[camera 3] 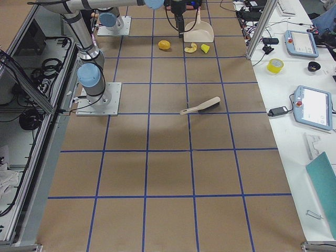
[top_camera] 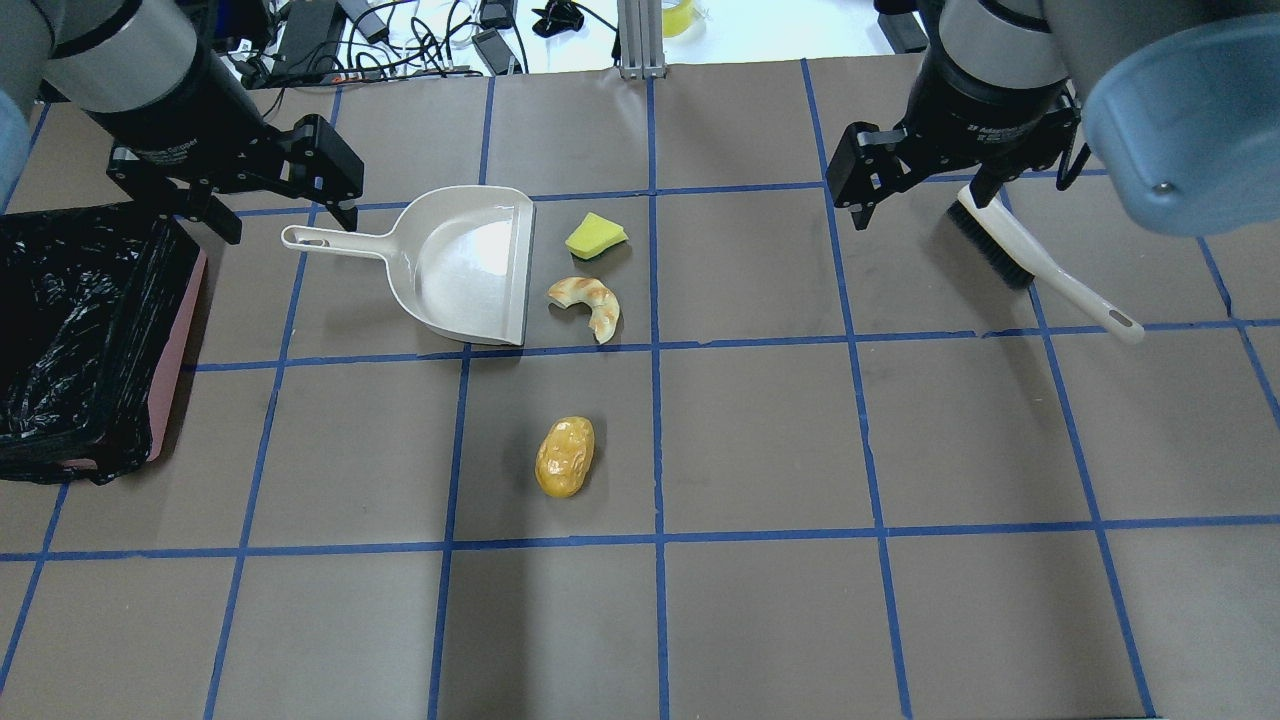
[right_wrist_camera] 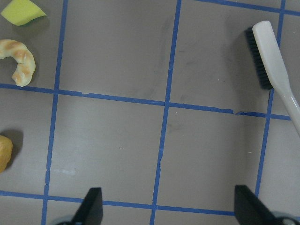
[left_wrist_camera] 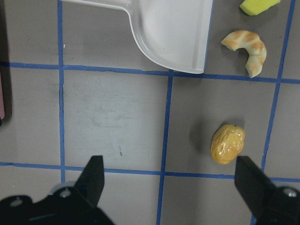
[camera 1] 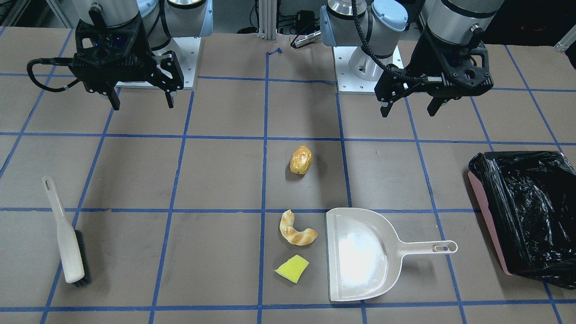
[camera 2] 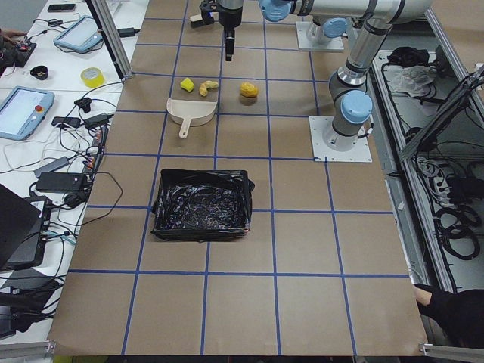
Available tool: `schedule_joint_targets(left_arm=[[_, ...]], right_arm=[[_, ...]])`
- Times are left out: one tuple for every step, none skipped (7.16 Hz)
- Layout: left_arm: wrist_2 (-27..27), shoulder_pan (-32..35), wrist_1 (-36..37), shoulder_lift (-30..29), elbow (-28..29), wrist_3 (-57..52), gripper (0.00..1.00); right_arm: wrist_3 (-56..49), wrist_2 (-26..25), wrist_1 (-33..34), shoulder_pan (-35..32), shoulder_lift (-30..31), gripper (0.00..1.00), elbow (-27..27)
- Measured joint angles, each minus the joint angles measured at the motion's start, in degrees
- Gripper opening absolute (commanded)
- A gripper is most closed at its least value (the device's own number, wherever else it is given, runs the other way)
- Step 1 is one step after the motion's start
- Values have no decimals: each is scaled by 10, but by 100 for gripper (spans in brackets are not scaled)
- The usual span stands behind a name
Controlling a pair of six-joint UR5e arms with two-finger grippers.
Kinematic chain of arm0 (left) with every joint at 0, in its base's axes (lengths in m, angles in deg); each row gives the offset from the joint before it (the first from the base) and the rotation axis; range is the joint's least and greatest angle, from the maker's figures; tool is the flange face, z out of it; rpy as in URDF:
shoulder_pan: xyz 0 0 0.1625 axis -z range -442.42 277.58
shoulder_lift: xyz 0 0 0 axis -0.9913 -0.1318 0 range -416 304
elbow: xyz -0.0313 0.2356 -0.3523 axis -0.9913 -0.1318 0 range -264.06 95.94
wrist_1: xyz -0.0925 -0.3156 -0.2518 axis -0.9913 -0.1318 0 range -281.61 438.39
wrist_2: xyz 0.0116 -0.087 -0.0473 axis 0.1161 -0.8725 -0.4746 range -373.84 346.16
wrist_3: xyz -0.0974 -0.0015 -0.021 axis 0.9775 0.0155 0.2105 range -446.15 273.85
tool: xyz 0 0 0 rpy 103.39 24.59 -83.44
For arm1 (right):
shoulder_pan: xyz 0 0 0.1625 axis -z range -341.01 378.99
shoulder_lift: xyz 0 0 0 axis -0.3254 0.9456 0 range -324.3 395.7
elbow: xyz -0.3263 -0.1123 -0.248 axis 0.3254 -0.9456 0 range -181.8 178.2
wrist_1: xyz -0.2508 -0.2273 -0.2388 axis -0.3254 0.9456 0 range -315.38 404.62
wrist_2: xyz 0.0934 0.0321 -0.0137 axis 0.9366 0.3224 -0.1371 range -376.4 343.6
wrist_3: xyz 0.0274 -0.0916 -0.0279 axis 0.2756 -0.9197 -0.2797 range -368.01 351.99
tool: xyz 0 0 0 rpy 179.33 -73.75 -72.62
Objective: Sweep and dump trash into bin
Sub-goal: 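Reach the left gripper to the dustpan handle while the right gripper reaches the brush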
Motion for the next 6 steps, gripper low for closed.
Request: schedule_joint_targets(left_arm=[[0, 0, 0, 1, -1, 0, 98], [1, -1, 0, 1, -1, -3, 96], [1, -3, 2, -1, -1, -27, 97], [0, -14, 5, -4, -1, -79, 98], [-4, -43, 6, -10, -3, -145, 98], [-12, -77, 7, -21, -4, -219, 98]], right_arm=[[0, 0, 0, 0, 0, 100, 0], [-1, 0, 0, 0, 0, 100, 0], [-2, -1, 2, 2, -1, 100, -1], [-1, -2, 3, 8, -2, 100, -2], [-4, -2, 2, 23, -5, 100, -3], [-32, -3, 4, 39, -17, 100, -2]])
